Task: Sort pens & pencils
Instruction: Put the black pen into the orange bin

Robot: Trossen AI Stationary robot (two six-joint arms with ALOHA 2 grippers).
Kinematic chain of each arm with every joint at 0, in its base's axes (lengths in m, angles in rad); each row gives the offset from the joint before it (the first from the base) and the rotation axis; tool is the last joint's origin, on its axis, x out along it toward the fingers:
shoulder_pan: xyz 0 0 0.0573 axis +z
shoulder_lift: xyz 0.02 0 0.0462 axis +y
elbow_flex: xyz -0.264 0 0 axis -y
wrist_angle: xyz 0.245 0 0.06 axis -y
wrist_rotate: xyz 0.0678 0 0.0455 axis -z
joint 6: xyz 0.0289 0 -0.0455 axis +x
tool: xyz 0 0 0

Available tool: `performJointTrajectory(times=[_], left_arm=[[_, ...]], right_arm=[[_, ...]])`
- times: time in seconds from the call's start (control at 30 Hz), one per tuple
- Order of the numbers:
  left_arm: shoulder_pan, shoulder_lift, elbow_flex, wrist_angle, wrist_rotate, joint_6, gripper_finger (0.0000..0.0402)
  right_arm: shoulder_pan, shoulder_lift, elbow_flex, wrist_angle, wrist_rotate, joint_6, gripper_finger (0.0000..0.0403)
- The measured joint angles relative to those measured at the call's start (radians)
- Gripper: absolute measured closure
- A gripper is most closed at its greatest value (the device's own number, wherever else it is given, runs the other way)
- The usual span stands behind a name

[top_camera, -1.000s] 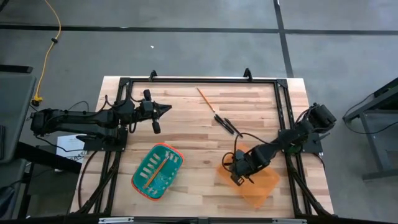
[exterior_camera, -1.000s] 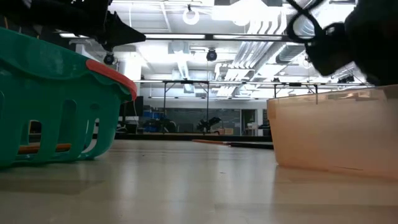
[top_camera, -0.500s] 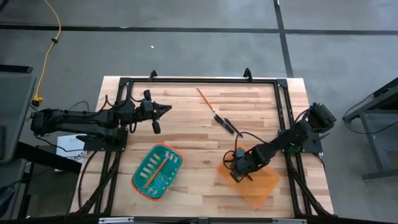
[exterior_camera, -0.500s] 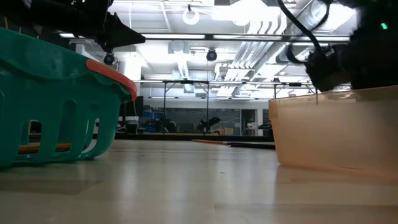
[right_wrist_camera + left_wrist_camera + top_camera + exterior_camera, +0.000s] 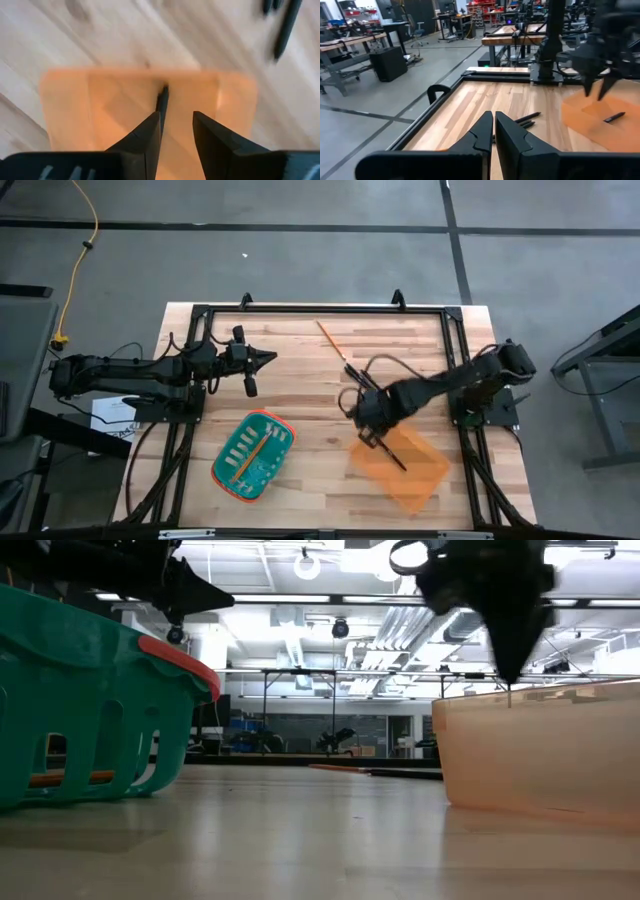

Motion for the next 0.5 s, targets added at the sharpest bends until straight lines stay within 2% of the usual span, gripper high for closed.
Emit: performJointTrajectory(times=[0.2,0.37,0.5], left_arm=[[0.000,0.000,0.000,-0.003,0.000,-0.008,0.0391],[0.000,0.000,0.000,-0.018,0.000,-0.008,0.0391],[0.000,0.000,0.000,-0.026,0.000,-0.008,0.0392]], right_arm=[[-0.157,0.000,0.022,0.003,0.005,-0.200,0.0295],[-0.294,0.000,-0.008,0.039,0.014,-0.350,0.0295],[-0.385,0.021,-0.038,0.060,-0.018,-0.455,0.0295]])
